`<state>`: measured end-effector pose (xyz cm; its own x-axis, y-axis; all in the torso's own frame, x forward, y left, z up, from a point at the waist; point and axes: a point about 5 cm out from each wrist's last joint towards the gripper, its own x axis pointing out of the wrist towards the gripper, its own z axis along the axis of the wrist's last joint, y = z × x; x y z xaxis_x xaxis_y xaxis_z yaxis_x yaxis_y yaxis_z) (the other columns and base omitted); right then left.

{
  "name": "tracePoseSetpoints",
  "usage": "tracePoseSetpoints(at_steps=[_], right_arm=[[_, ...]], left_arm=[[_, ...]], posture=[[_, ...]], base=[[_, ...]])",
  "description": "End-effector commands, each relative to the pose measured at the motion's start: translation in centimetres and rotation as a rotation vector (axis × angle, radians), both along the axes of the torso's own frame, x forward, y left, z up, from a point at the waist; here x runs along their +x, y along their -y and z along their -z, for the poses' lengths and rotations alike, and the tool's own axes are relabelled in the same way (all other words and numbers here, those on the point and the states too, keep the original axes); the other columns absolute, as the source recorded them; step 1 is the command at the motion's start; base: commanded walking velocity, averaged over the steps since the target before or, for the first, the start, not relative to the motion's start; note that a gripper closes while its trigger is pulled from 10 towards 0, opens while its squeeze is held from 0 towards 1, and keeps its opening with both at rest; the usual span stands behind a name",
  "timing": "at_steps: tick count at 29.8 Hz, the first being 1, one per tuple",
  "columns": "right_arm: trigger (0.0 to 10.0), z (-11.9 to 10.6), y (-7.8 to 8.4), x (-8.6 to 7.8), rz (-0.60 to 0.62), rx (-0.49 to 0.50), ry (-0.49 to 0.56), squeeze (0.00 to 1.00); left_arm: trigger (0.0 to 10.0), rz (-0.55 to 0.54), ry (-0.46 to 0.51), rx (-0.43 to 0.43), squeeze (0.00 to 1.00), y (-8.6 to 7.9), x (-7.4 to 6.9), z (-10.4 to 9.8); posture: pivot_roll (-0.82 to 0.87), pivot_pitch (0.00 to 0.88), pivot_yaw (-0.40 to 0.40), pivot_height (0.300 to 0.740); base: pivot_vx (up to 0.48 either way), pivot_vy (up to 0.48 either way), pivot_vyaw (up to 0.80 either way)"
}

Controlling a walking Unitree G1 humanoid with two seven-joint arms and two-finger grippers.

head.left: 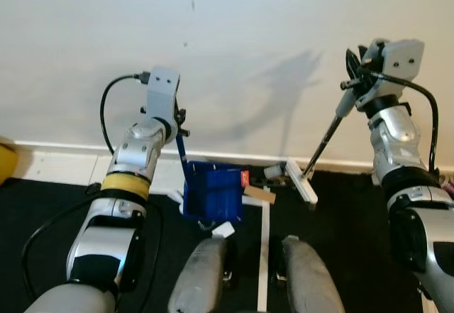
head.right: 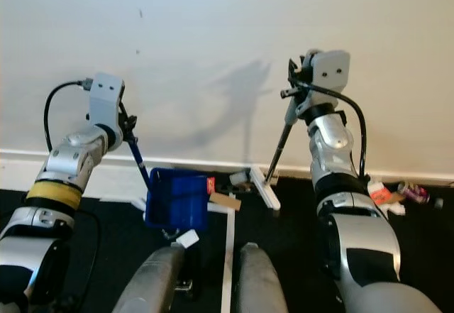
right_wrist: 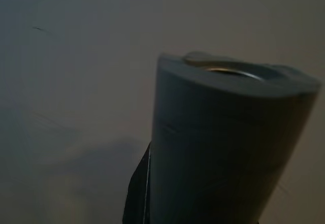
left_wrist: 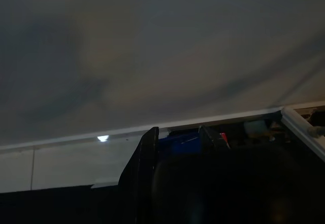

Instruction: Sweep floor

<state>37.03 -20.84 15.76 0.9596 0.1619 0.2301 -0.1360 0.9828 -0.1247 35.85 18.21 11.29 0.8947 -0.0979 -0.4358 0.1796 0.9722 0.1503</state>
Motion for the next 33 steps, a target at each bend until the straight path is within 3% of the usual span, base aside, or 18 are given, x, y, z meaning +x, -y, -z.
tracePoseSetpoints(at_steps=[1, 13, 18, 26, 33], right_arm=[[10.0, -0.3, 0.0, 0.0, 0.003, 0.003, 0.027, 0.00], [10.0, -0.3, -0.2, 0.0, -0.007, -0.001, 0.026, 0.00], [10.0, -0.4, -0.2, -0.2, -0.033, -0.056, 0.033, 0.00], [10.0, -0.6, 2.3, -1.0, 0.070, -0.142, 0.040, 0.00], [10.0, 0.7, 4.8, -2.0, 0.243, -0.200, -0.015, 0.00]], left_arm=[[10.0, -0.002, -0.021, 0.010, 0.00, -0.2, -0.3, 0.8], [10.0, 0.006, -0.056, 0.015, 0.00, -0.4, -0.7, 1.5], [10.0, 0.008, -0.062, 0.008, 0.00, -0.4, -0.9, 1.7], [10.0, 0.009, -0.070, 0.003, 0.00, -0.6, -1.3, 1.9], [10.0, 0.021, -0.082, 0.007, 0.00, -0.6, -1.4, 2.1]], posture=[[0.04, 0.155, 0.056, 0.740], [0.04, 0.157, 0.054, 0.740], [0.04, 0.160, 0.051, 0.740], [0.03, 0.166, 0.050, 0.740], [0.04, 0.181, 0.069, 0.740]], base=[[0.322, 0.000, 0.00], [0.000, 0.000, 0.00], [0.000, 0.000, 0.00], [0.000, 0.000, 0.00], [0.000, 0.000, 0.00]])
